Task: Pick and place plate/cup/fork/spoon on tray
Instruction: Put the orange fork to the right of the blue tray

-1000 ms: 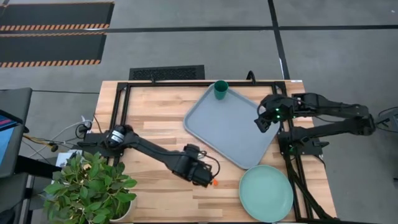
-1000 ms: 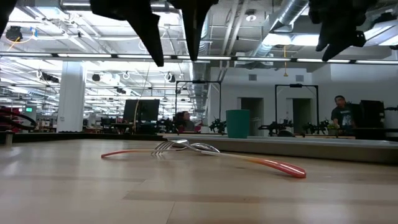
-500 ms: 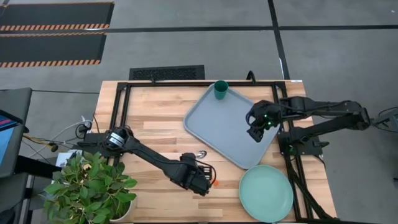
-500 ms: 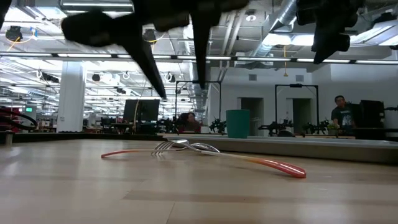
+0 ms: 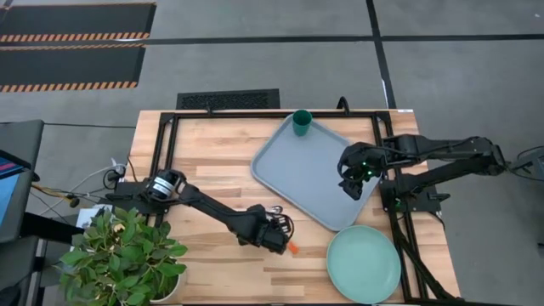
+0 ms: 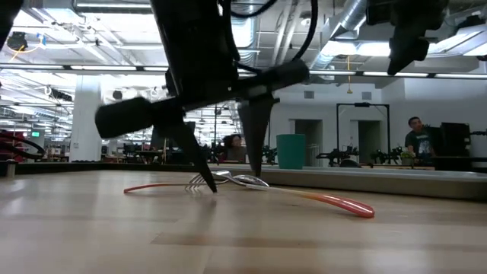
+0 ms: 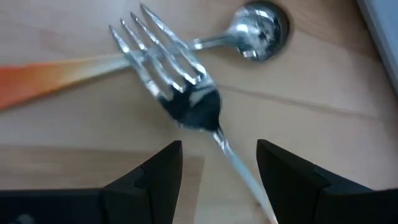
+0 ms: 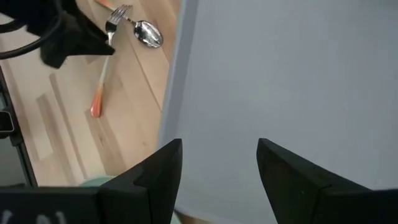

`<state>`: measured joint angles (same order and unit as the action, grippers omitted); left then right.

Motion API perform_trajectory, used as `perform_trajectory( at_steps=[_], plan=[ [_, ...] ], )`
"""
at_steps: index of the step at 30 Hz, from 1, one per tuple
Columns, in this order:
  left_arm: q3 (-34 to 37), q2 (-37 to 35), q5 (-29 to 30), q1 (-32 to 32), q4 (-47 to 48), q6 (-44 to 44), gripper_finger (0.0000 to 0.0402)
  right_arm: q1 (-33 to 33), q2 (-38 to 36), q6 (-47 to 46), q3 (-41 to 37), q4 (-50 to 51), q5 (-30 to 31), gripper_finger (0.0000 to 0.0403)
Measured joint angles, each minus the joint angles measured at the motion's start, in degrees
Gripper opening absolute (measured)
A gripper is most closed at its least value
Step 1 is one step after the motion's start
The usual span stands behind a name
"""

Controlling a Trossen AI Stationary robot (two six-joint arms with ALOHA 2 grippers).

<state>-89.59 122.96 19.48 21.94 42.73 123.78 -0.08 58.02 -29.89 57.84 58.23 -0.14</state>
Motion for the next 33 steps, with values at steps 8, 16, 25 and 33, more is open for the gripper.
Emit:
perform_trajectory(
  at_steps=[8,16,25,33],
  plan=[
    [5.41,-0.73,-2.13,-2.44,-6.39,1.00,0.0165,-0.75,0.00,0.01,0.00,-0.24,0.00,0.0232],
    [5.75,-0.41,-0.17,-2.43,-5.88,0.24,0.0029,-0.73,0.01,-0.02,0.00,-0.81,0.04,0.0232],
    [5.89,-0.26,1.42,-1.61,-6.86,-3.07,0.0002,-0.71,0.09,-0.02,0.00,-2.29,0.07,0.0232],
    [3.61,-2.79,5.94,0.43,-4.82,-5.93,0.0000,-0.69,0.09,0.00,0.00,-4.83,0.05,0.0232]
  ],
)
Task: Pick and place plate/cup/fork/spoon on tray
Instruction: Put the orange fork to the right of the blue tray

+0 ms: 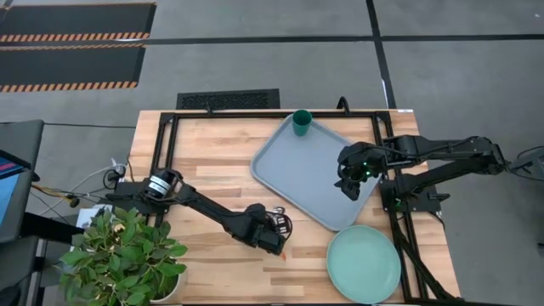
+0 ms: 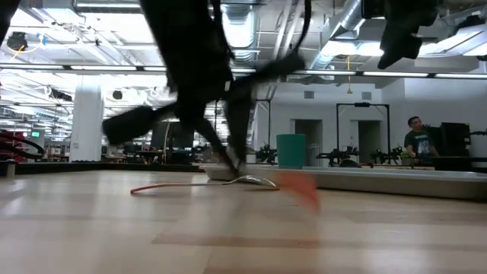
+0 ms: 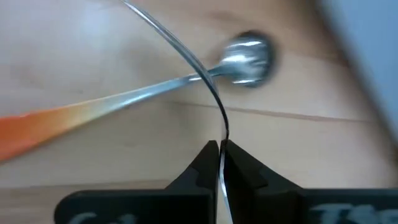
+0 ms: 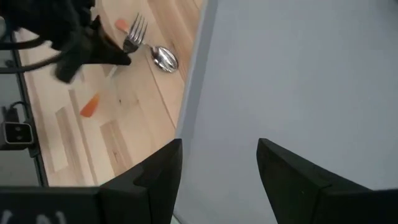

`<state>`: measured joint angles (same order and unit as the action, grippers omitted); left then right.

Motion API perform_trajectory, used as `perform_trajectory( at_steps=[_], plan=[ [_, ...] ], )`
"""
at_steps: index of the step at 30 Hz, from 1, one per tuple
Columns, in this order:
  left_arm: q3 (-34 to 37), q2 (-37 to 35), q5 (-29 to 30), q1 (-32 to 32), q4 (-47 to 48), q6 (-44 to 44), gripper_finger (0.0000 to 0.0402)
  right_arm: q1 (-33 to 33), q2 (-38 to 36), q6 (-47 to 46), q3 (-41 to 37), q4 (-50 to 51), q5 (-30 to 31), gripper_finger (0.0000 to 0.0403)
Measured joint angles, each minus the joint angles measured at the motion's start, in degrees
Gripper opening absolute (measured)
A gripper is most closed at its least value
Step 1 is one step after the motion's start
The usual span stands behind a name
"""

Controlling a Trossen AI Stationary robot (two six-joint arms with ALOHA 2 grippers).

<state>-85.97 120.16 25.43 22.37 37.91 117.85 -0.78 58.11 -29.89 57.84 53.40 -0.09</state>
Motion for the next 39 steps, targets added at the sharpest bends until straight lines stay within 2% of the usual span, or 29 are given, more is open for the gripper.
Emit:
perform_trajectory(
  at_steps=[6,10,13,17,22,28,31,36,39],
  plan=[
    [-2.47,-3.51,5.38,0.09,-2.23,-15.57,0.0000,0.00,0.00,0.30,0.00,-5.16,-1.61,0.0232],
    [-4.96,-5.23,9.41,0.00,-4.41,-31.44,0.0000,-0.02,0.00,2.26,0.00,-12.20,-9.05,0.0232],
    [-5.86,-5.55,13.01,-0.19,-7.15,-39.94,0.0000,-0.03,0.00,2.85,0.00,-18.87,-14.93,0.0232],
    [-6.39,-7.53,16.09,-0.81,-16.16,-49.19,0.0000,-0.04,-0.04,2.97,0.00,-25.39,-17.13,0.0232],
    [-6.47,-11.33,14.78,-2.54,-24.20,-64.98,0.0000,-0.05,-1.43,2.97,0.07,-30.54,-18.97,0.0232],
    [-6.49,-18.39,12.30,-6.05,-27.32,-81.38,0.0000,-0.86,-5.33,2.97,0.02,-30.33,-23.89,0.0232],
    [-6.47,-20.54,9.08,-8.05,-34.17,-89.19,0.0000,-2.17,-7.28,3.40,0.02,-30.02,-23.69,0.0232],
    [-6.49,-21.11,-3.05,-11.00,-52.45,-102.57,0.0000,-5.00,-7.77,6.48,0.02,-30.51,-16.20,0.0232],
    [-6.49,-21.10,-3.32,-13.02,-53.22,-104.09,0.0000,-6.93,-7.02,8.92,0.02,-32.61,-12.88,0.0232]
  ],
)
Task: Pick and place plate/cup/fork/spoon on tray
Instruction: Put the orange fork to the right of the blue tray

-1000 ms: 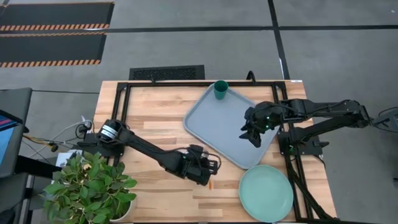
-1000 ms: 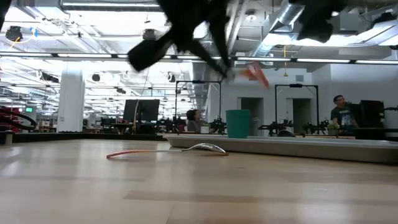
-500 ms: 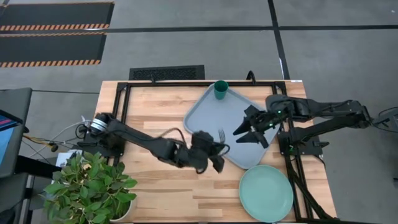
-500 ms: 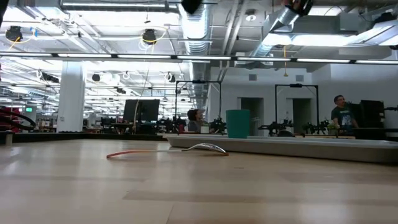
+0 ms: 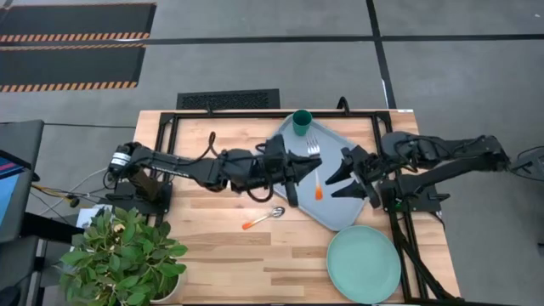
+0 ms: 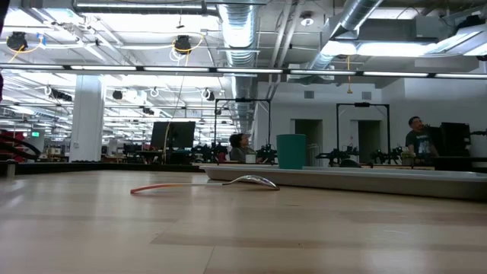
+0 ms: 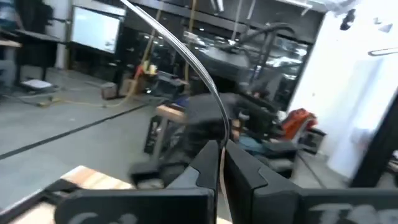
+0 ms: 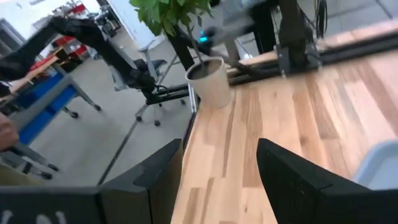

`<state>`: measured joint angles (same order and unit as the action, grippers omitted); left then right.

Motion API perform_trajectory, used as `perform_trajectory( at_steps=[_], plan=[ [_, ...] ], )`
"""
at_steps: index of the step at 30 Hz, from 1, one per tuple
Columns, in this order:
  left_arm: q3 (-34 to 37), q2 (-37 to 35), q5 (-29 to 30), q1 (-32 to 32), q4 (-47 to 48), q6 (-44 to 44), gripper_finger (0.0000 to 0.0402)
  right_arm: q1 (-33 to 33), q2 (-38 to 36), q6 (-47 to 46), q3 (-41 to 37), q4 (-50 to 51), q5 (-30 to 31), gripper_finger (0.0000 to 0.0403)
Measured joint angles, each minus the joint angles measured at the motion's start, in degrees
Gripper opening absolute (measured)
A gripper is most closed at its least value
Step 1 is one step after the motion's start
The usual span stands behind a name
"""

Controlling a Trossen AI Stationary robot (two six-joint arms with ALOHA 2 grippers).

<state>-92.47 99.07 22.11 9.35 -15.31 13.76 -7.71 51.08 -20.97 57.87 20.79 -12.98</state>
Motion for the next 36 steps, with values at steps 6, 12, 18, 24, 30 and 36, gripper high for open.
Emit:
perform_trajectory(
  at_steps=[6,12,18,24,30,36],
  plan=[
    [0.07,0.44,-3.03,-3.59,1.79,0.97,0.0000,-2.98,0.34,2.27,0.00,-1.06,9.03,0.0232],
    [0.07,0.46,-3.92,-4.13,1.54,0.50,0.0000,-2.58,0.34,3.06,0.00,-1.54,13.26,0.0232],
    [0.07,0.49,-3.94,-4.05,0.21,-0.02,0.0000,-0.67,0.80,3.02,0.00,-1.39,13.34,0.0232],
    [0.02,0.50,-5.31,-4.16,-2.47,-2.16,0.0000,0.24,3.09,3.02,-0.09,-1.34,13.13,0.0230],
    [0.02,0.50,-5.32,-4.30,-1.80,-1.92,0.0000,-0.14,4.43,3.20,-0.01,-3.38,13.07,0.0176],
    [0.04,0.52,-5.19,-4.47,-1.20,-1.98,0.0000,-0.14,4.47,3.31,-0.04,-3.01,12.76,0.0048]
  ],
)
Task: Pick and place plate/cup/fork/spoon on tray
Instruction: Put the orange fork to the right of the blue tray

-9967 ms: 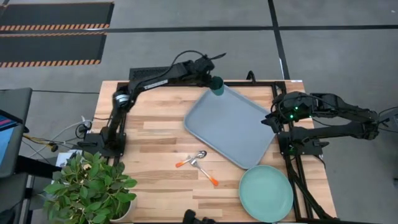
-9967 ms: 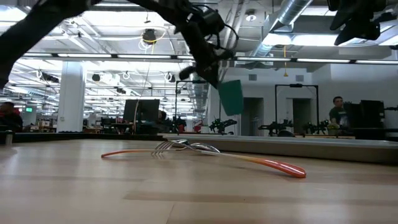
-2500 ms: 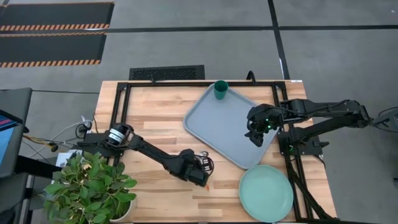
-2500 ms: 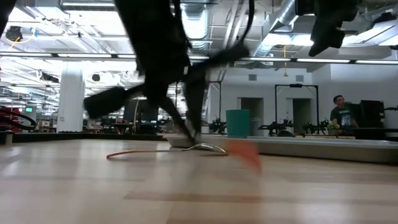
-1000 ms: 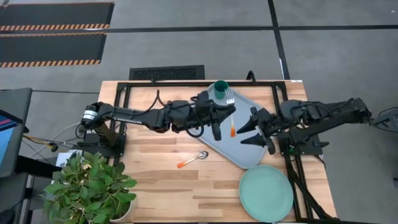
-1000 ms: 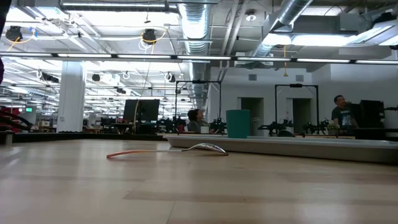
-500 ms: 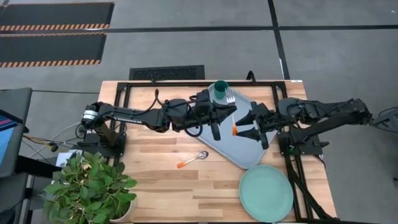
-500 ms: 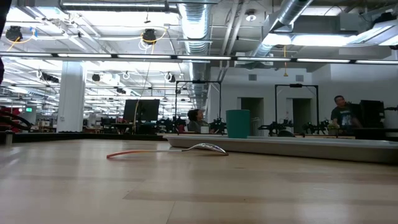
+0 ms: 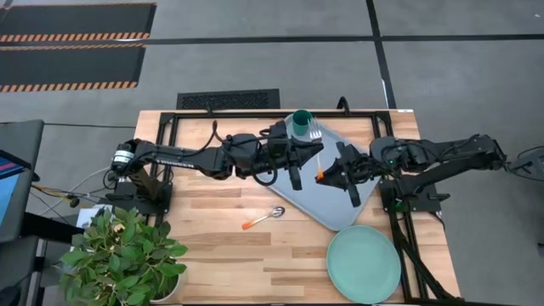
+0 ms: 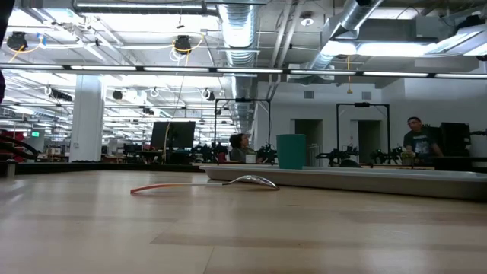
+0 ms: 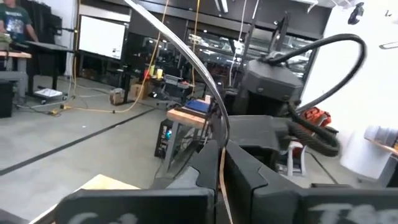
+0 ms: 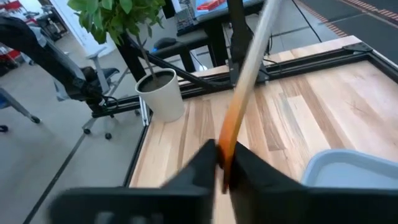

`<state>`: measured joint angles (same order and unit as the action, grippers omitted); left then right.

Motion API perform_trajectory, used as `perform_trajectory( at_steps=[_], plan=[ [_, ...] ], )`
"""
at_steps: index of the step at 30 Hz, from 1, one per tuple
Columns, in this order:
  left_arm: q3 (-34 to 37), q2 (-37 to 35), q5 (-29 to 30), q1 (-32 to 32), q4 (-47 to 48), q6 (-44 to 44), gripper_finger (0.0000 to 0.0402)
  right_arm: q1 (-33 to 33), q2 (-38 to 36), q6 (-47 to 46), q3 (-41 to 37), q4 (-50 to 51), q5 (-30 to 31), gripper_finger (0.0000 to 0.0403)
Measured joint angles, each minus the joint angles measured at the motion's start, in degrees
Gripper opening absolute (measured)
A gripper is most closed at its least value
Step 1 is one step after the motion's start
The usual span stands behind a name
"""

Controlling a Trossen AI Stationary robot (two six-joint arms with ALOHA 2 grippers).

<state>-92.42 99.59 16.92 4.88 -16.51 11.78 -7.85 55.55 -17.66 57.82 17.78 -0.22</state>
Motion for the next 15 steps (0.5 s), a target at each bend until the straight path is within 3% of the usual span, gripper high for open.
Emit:
perform_trajectory(
  at_steps=[2,9,15],
  plan=[
    [0.00,0.00,0.14,0.01,0.24,0.00,0.0000,0.01,0.02,0.14,0.00,0.13,-0.12,0.0017],
    [-0.08,-0.09,1.78,0.03,2.71,3.30,0.0007,-0.01,0.02,-2.00,0.00,0.36,-0.02,0.0008],
    [-0.04,0.00,0.87,0.09,7.49,7.15,0.0089,0.15,-0.69,-2.97,2.10,1.57,3.02,0.0005]
  ],
)
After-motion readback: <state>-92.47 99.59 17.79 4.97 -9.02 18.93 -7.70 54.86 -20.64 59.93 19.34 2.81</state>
